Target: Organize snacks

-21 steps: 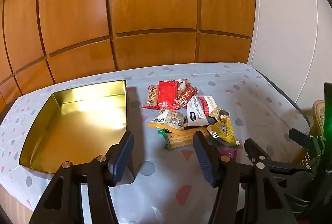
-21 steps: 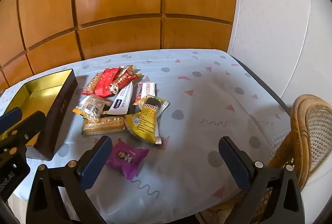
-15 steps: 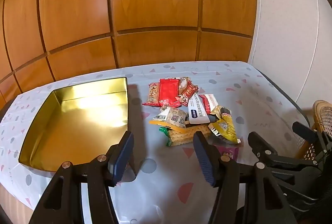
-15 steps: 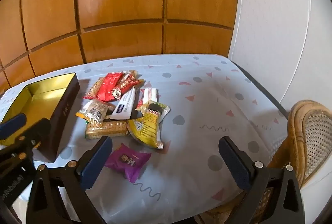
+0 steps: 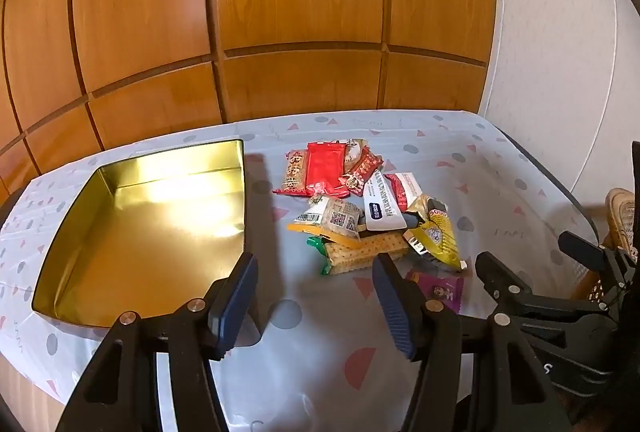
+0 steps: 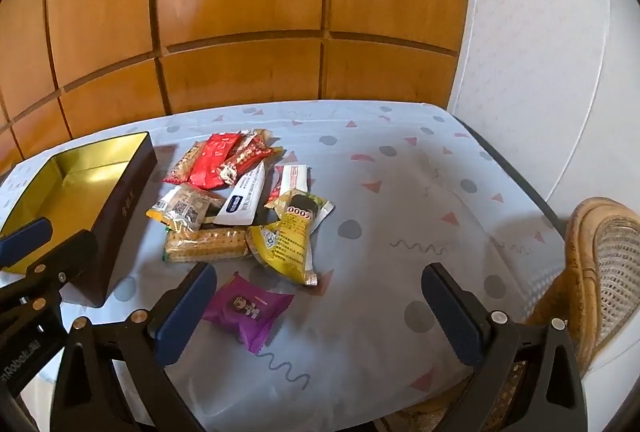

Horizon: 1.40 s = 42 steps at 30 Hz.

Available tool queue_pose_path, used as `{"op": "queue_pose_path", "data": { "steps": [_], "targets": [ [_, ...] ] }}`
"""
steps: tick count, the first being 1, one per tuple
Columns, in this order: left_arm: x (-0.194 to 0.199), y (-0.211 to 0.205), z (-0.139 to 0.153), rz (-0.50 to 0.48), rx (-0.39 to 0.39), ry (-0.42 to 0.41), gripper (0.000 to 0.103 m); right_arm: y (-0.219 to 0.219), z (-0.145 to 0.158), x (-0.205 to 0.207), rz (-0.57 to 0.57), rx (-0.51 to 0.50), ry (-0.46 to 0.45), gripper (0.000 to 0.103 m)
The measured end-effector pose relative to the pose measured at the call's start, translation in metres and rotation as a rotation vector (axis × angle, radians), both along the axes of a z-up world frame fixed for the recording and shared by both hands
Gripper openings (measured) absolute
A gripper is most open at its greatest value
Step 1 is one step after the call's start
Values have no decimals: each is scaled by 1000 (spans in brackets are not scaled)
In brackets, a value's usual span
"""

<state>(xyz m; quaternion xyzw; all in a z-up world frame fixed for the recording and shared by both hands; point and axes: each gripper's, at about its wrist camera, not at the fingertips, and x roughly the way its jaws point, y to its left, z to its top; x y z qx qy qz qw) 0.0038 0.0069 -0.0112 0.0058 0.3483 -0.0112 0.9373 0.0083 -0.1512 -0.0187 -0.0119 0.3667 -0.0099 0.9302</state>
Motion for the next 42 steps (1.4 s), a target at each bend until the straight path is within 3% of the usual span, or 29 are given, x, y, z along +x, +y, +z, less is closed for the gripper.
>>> {"op": "queue_pose_path", "data": {
  "steps": [42],
  "targets": [
    [3, -7, -2, -28, 6, 12, 60, -9, 0, 8, -10, 6, 0, 103]
  ]
}}
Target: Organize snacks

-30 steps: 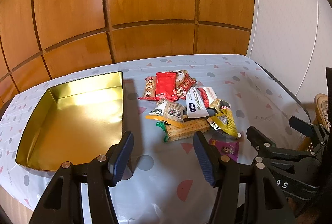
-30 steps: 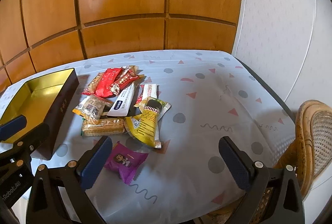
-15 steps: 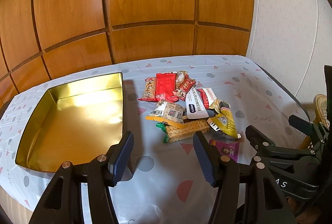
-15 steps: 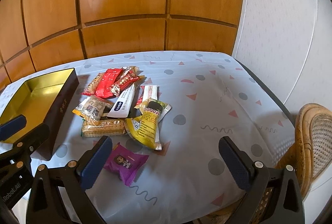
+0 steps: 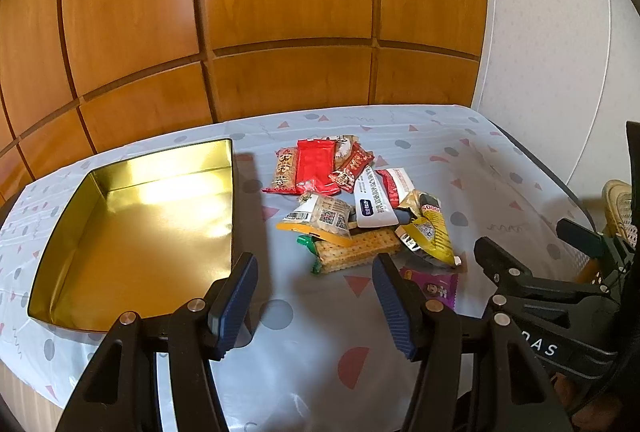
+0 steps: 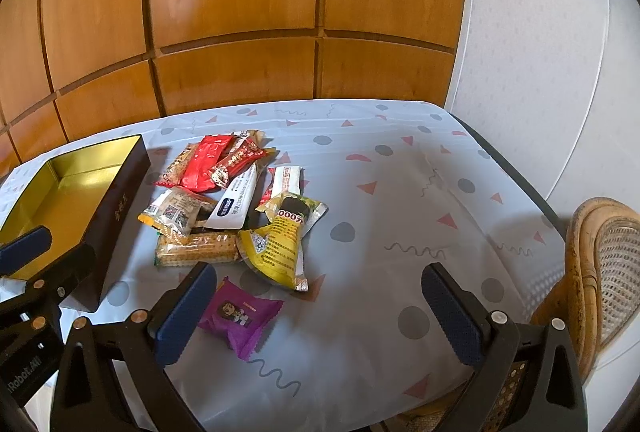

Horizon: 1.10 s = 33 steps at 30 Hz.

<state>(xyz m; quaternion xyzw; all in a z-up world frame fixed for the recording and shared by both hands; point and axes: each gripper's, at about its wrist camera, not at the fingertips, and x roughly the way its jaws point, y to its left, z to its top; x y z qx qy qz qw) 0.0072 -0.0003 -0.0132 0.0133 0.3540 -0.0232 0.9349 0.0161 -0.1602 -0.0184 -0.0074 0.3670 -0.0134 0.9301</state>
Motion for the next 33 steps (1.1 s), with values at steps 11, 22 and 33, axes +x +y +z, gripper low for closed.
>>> {"op": "queue_pose_path", "data": {
  "steps": [11, 22, 33],
  "targets": [
    [1, -4, -1, -19, 0, 10, 60, -4, -1, 2, -10, 7, 1, 103],
    [2, -10, -5, -87, -55, 43, 60, -14, -1, 5, -24, 13, 2, 103],
    [16, -7, -18, -217, -160, 166, 58, -43, 0, 22, -41, 16, 21, 103]
  ]
}}
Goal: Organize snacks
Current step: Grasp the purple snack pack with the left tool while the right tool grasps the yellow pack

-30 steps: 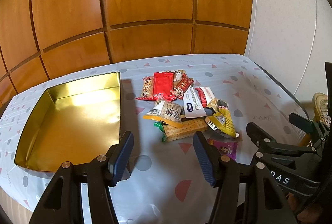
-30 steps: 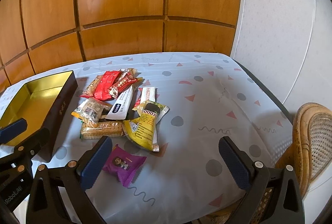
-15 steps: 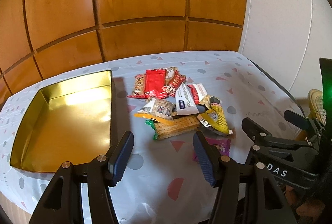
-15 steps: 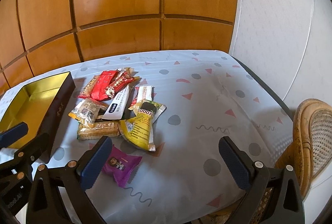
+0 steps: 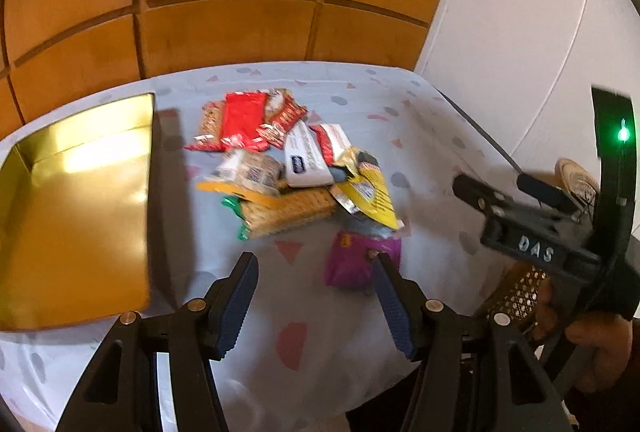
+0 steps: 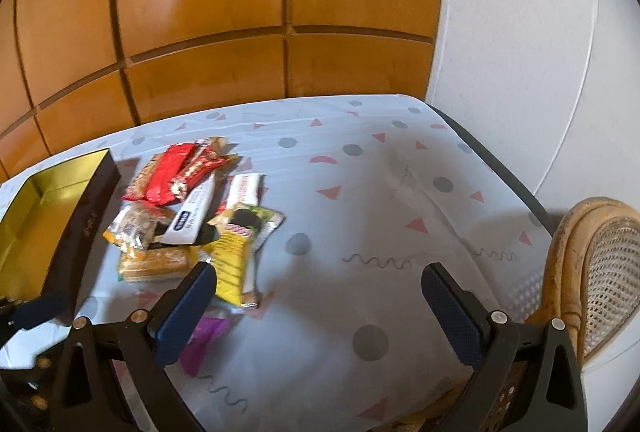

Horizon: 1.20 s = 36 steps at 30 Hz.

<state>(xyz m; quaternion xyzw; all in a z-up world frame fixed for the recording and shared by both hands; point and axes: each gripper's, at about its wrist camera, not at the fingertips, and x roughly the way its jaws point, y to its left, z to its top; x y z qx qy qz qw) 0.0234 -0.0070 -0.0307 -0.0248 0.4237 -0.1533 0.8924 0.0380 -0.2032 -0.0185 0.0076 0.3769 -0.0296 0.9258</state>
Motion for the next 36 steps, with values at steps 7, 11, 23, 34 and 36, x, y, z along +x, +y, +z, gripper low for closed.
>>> {"op": "queue_pose_path", "data": {
  "steps": [7, 11, 23, 34, 36],
  "targets": [
    [11, -25, -13, -203, 79, 88, 58, -7, 1, 9, 29, 21, 12, 103],
    [23, -42, -32, -210, 51, 151, 65, -20, 11, 19, 3, 80, -6, 103],
    [58, -64, -67, -175, 63, 186, 48, -24, -3, 33, 18, 120, 52, 103],
    [32, -12, -54, -109, 3, 126, 40, -5, -44, 76, 80, 341, 254, 75],
    [24, -4, -47, -96, -17, 106, 40, 7, -53, 84, 101, 358, 292, 75]
  ]
}}
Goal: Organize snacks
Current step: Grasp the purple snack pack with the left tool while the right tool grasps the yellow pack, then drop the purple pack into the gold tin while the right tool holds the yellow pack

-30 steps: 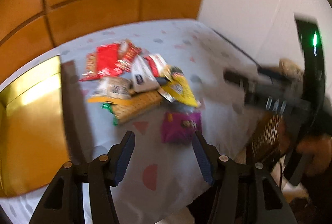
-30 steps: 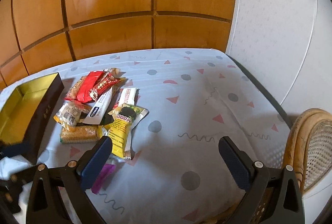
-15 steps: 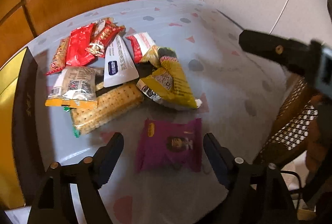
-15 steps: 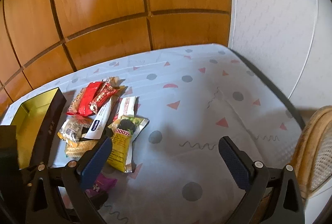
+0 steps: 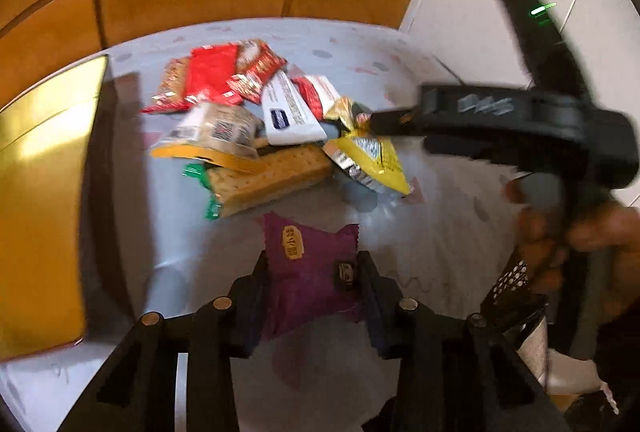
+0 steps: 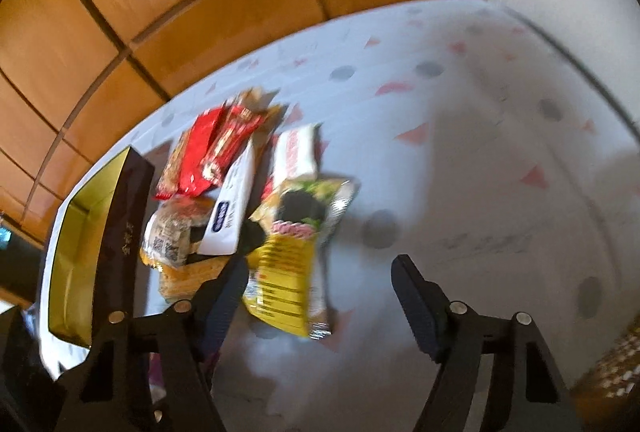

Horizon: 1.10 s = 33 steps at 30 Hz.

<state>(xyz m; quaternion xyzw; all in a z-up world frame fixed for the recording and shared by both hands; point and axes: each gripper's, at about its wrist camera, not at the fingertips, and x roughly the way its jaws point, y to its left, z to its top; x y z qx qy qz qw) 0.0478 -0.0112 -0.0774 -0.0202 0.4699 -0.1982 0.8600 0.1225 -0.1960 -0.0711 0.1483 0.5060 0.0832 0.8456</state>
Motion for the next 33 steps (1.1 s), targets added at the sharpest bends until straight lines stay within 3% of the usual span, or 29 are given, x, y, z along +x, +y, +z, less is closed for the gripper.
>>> {"op": "queue_pose_path", "data": {
  "steps": [3, 8, 11, 13, 16, 20, 28, 33],
  "targets": [
    [-7, 13, 18, 26, -43, -39, 41, 15, -7, 8, 36, -3, 17, 74],
    [-13, 55, 60, 130, -123, -121, 41, 26, -19, 15, 83, -11, 43, 55],
    [-8, 92, 77, 245, -144, -155, 41, 28, -14, 6, 110, -48, 17, 47],
    [0, 118, 83, 342, -110, -162, 41, 25, -13, -3, 119, -76, 14, 46],
    [18, 151, 80, 467, -71, -121, 41, 19, -14, -14, 120, -110, 3, 46],
    [48, 174, 72, 547, -40, -80, 41, 9, -17, -18, 100, -90, 9, 47],
    [104, 181, 48, 584, 31, -49, 36, 10, -21, -14, 95, -86, 27, 52],
    [103, 177, 51, 591, 24, -54, 38, 11, -21, -13, 105, -105, 23, 52]
  ]
}}
